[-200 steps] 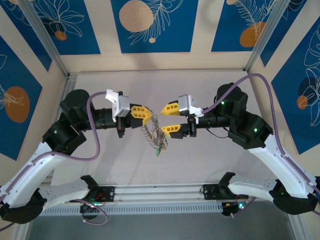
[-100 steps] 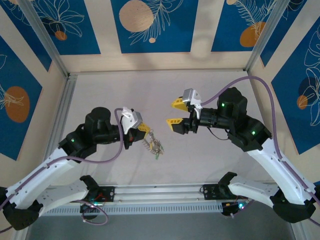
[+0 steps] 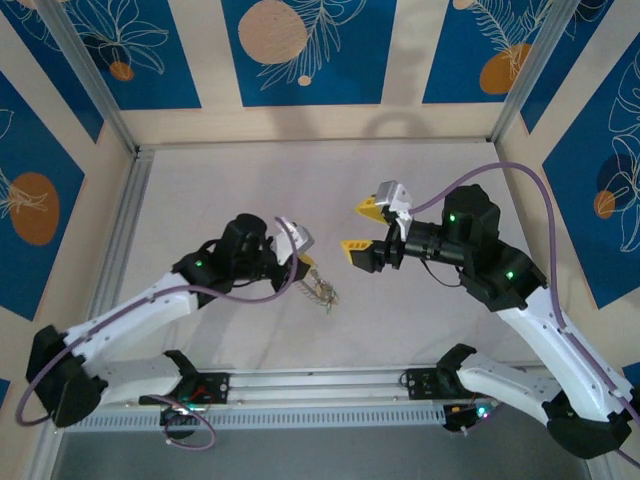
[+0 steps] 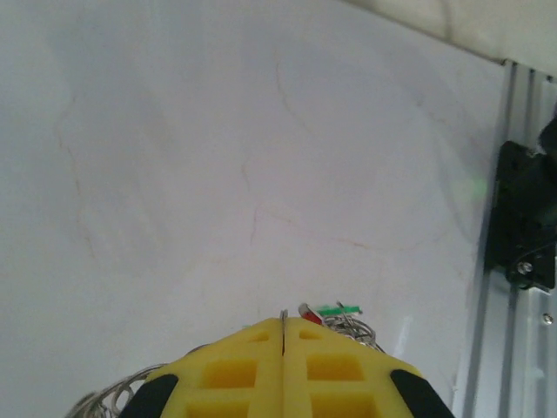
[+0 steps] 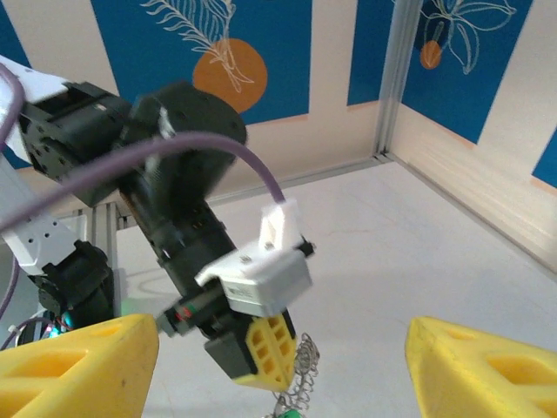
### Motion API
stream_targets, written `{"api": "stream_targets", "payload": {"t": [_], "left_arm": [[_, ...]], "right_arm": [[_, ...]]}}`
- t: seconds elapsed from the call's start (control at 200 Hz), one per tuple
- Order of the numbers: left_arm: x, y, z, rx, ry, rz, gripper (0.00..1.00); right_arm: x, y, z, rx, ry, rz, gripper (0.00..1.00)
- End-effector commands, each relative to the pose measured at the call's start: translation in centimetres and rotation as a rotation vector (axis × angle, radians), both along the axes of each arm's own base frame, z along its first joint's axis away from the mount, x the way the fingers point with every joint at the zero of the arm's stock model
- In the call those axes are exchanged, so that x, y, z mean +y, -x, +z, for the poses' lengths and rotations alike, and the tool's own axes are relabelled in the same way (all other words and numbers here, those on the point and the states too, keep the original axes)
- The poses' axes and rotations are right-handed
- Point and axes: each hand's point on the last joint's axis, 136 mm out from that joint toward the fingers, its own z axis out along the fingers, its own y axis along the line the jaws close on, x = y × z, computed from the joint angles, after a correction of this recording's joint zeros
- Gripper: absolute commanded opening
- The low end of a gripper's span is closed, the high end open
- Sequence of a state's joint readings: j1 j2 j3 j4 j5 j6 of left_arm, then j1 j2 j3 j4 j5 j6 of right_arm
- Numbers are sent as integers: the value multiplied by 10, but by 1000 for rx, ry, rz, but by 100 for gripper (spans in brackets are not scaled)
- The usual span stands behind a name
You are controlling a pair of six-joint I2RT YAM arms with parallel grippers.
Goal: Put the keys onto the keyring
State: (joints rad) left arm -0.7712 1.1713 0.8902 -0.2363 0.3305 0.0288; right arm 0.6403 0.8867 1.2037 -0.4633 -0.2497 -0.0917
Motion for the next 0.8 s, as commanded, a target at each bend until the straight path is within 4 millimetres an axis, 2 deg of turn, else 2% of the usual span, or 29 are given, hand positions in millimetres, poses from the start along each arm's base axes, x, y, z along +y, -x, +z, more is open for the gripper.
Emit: {"api": "stream_targets", "payload": {"t": [0.0, 0.2, 0.345, 0.475, 0.635, 0.795], "left_arm": [[-16, -34, 0, -31, 70, 59, 0], [-33, -81, -33, -7, 0, 145, 0], [-39, -125, -61, 23, -53, 239, 0], [-47, -153, -87, 72, -50, 276, 0], [-51, -175, -124, 134, -70, 326, 0], [-54, -182, -140, 168, -77, 355, 0]], "right_arm": [[-13, 0, 6, -16, -32, -41, 76], [-28, -4, 1, -5, -45, -79, 76], [-31, -9, -6, 36, -65, -75, 76], [-32, -13, -13, 75, -87, -76, 76], [-33, -17, -20, 103, -90, -83, 76], [-37, -24, -23, 116, -83, -128, 76]]}}
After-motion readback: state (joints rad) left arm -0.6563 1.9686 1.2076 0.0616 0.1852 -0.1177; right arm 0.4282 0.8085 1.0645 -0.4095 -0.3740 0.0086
